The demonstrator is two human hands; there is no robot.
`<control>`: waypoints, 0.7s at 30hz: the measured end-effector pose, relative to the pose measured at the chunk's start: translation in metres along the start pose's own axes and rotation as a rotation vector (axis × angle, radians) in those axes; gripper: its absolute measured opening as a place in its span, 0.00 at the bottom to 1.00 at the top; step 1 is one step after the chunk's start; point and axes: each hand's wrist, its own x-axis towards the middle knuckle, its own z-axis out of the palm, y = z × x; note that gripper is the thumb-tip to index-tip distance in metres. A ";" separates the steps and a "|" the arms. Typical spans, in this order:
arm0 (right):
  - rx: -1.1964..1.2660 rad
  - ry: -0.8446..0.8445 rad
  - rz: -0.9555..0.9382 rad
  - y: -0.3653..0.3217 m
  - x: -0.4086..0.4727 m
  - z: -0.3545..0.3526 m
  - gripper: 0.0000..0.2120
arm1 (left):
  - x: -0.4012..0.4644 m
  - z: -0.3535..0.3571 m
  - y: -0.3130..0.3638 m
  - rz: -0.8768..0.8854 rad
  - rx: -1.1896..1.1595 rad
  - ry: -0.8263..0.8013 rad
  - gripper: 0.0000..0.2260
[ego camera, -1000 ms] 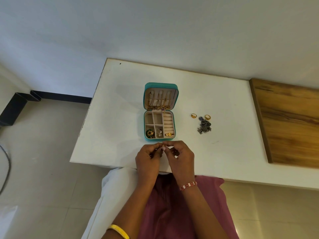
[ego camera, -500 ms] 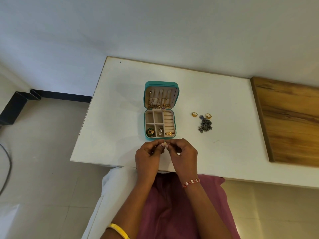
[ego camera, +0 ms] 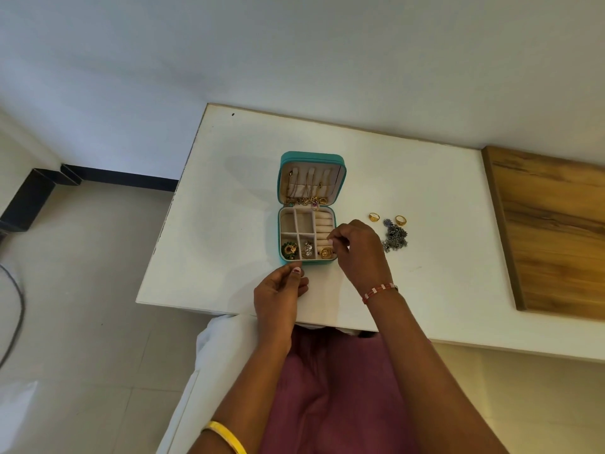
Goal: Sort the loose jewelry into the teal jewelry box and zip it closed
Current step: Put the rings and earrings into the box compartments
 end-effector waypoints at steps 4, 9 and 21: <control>0.025 0.024 0.050 0.001 -0.002 -0.005 0.05 | 0.001 0.000 0.000 -0.009 -0.004 -0.001 0.07; -0.003 -0.033 0.023 -0.001 -0.015 0.000 0.10 | 0.001 0.001 -0.001 -0.010 0.007 0.004 0.08; -0.235 -0.093 -0.103 -0.012 -0.017 0.003 0.08 | 0.001 0.000 -0.001 -0.008 0.005 -0.001 0.07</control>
